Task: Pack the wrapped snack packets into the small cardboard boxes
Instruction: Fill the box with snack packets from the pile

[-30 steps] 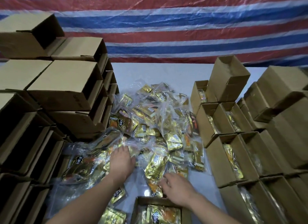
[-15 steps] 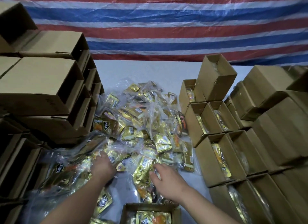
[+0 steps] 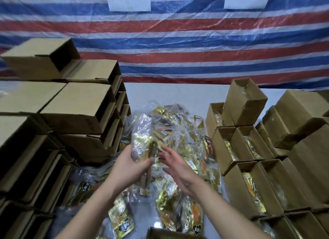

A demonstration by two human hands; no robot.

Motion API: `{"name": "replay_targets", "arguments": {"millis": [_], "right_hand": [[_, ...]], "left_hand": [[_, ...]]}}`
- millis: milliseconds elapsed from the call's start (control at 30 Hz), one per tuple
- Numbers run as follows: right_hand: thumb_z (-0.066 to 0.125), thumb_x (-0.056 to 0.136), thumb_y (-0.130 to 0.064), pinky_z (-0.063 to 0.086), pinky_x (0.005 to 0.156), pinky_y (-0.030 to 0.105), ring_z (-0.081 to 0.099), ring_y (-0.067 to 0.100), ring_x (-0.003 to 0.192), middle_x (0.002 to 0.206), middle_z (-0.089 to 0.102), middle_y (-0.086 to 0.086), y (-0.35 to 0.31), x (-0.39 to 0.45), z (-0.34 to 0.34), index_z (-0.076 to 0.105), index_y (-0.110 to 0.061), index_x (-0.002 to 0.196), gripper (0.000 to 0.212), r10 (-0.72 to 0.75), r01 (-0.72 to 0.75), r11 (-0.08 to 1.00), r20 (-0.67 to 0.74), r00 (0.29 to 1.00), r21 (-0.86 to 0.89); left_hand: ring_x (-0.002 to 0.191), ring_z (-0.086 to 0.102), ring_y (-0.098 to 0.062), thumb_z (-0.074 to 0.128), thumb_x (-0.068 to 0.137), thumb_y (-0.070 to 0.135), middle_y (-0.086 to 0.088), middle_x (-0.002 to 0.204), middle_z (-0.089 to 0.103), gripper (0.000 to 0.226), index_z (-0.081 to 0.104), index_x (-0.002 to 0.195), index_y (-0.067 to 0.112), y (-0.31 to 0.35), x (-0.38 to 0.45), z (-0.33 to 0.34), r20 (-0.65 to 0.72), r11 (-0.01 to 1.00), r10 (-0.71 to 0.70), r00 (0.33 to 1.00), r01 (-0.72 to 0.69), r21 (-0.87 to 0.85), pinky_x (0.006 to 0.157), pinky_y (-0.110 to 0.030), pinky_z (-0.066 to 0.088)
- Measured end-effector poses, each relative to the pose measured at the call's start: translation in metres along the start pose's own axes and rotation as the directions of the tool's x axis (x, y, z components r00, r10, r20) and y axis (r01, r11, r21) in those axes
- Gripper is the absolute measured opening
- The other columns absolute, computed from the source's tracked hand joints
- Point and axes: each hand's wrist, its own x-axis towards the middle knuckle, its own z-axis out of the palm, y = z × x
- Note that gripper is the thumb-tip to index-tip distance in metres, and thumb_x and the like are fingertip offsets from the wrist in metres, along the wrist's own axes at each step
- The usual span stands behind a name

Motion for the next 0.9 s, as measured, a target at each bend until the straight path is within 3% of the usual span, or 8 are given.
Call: {"name": "replay_targets", "arguments": {"millis": [200, 333, 400, 467, 533, 667, 800, 900], "right_hand": [[0.092, 0.052, -0.055, 0.058, 0.086, 0.045, 0.068, 0.033, 0.108, 0.115, 0.07, 0.02, -0.06, -0.012, 0.005, 0.065, -0.006, 0.122, 0.09, -0.157, 0.082, 0.923, 0.172, 0.973, 0.376], [0.089, 0.067, -0.049, 0.049, 0.102, 0.049, 0.058, 0.034, 0.123, 0.133, 0.059, 0.023, -0.081, -0.024, -0.001, 0.068, -0.004, 0.123, 0.075, -0.226, 0.145, 0.848, 0.1, 0.969, 0.509], [0.081, 0.077, -0.052, 0.043, 0.108, 0.05, 0.051, 0.035, 0.131, 0.142, 0.051, 0.022, -0.089, -0.03, -0.002, 0.061, -0.004, 0.133, 0.076, -0.225, 0.15, 0.831, 0.077, 0.971, 0.535], [0.079, 0.079, -0.053, 0.046, 0.105, 0.047, 0.051, 0.036, 0.132, 0.144, 0.051, 0.022, -0.096, -0.037, -0.003, 0.054, -0.007, 0.14, 0.081, -0.212, 0.11, 0.802, 0.109, 0.971, 0.588], [0.084, 0.075, -0.05, 0.048, 0.102, 0.045, 0.054, 0.037, 0.129, 0.141, 0.054, 0.021, -0.098, -0.043, -0.007, 0.05, -0.009, 0.143, 0.087, -0.222, 0.114, 0.765, 0.093, 0.971, 0.634], [0.066, 0.09, -0.052, 0.048, 0.101, 0.042, 0.053, 0.031, 0.131, 0.14, 0.056, 0.018, -0.092, -0.052, -0.014, 0.062, -0.008, 0.132, 0.061, -0.206, 0.064, 0.815, 0.184, 0.961, 0.576], [0.074, 0.083, -0.052, 0.056, 0.086, 0.041, 0.068, 0.029, 0.1, 0.127, 0.064, 0.019, -0.087, -0.056, -0.023, 0.064, -0.006, 0.13, 0.067, -0.228, 0.116, 0.827, 0.138, 0.964, 0.55], [0.088, 0.064, -0.052, 0.059, 0.075, 0.041, 0.071, 0.03, 0.088, 0.12, 0.067, 0.022, -0.085, -0.059, -0.039, 0.064, -0.006, 0.129, 0.083, -0.237, 0.198, 0.874, 0.034, 0.971, 0.444]], "left_hand": [[0.087, 0.071, -0.005, 0.072, 0.059, 0.081, 0.011, 0.095, 0.073, 0.066, 0.061, 0.105, 0.034, 0.087, -0.019, 0.012, 0.11, 0.979, 0.174, 0.979, -0.16, -0.129, 0.075, -0.031, 0.059], [0.099, 0.063, -0.002, 0.061, 0.073, 0.072, 0.022, 0.096, 0.065, 0.043, 0.057, 0.104, 0.043, 0.118, -0.025, 0.026, 0.1, 0.93, 0.36, 0.927, -0.365, 0.034, 0.076, -0.018, 0.049], [0.126, 0.045, -0.011, 0.045, 0.072, 0.082, 0.011, 0.128, 0.053, 0.074, 0.048, 0.132, 0.039, 0.123, -0.027, 0.034, 0.116, 0.859, 0.377, 0.919, -0.394, 0.328, 0.105, -0.035, 0.042], [0.149, 0.011, -0.022, 0.015, 0.069, 0.091, -0.006, 0.161, 0.017, 0.111, 0.016, 0.156, 0.022, 0.126, -0.031, 0.04, 0.077, 0.754, 0.332, 0.94, -0.314, 0.577, 0.123, -0.045, 0.01], [0.15, -0.019, -0.02, -0.006, 0.067, 0.089, -0.007, 0.164, -0.017, 0.116, -0.005, 0.157, 0.016, 0.127, -0.035, 0.046, 0.065, 0.676, 0.344, 0.937, -0.296, 0.675, 0.12, -0.041, -0.013], [0.143, -0.037, -0.016, -0.021, 0.066, 0.088, -0.004, 0.155, -0.038, 0.109, -0.024, 0.15, 0.019, 0.11, -0.052, 0.057, 0.12, 0.641, 0.368, 0.922, -0.345, 0.686, 0.121, -0.043, -0.015], [0.141, -0.032, 0.0, -0.009, 0.075, 0.089, 0.013, 0.155, -0.037, 0.095, -0.031, 0.147, 0.031, 0.081, -0.059, 0.053, 0.037, 0.821, 0.339, 0.94, -0.315, 0.477, 0.118, -0.029, -0.013], [0.147, 0.013, -0.001, 0.01, 0.087, 0.08, 0.015, 0.161, 0.009, 0.088, 0.007, 0.157, 0.027, 0.055, -0.047, 0.038, 0.119, 0.906, 0.206, 0.971, -0.235, 0.351, 0.118, -0.024, 0.012]]}}
